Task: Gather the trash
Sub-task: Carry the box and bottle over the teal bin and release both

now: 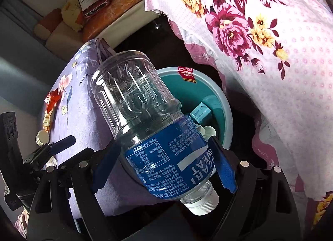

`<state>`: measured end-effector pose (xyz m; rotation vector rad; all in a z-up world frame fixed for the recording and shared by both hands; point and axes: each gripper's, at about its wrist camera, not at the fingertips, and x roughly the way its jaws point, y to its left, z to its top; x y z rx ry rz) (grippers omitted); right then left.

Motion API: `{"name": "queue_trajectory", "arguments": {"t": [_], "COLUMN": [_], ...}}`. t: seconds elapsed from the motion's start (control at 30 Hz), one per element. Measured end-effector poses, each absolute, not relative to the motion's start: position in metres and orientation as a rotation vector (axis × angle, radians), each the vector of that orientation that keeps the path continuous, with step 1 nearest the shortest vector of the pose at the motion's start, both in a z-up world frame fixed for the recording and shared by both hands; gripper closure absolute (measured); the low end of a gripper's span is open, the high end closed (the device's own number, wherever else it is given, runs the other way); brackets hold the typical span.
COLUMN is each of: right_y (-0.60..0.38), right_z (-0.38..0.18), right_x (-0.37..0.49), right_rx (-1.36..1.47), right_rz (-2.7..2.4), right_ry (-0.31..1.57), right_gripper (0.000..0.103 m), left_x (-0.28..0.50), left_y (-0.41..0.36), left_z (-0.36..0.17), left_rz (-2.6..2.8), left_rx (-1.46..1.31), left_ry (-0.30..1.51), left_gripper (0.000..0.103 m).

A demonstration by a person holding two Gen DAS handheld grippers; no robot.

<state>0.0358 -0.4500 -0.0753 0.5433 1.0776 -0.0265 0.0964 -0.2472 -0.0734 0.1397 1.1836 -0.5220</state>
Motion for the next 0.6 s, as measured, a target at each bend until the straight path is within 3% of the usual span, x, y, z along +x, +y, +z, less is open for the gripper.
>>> {"name": "queue_trajectory", "arguments": {"t": [0.6], "right_y": [-0.421], "right_z": [-0.075], "right_x": [0.049], "right_rx": [0.481], "right_rz": [-0.019], "right_ry": [1.143], "right_gripper": [0.021], "left_x": [0.095], "left_y": [-0.210], "left_z": [-0.075], "left_rz": [-0.509], "left_rx": [0.065], "left_ry": [1.197], "left_gripper": [0.017]}}
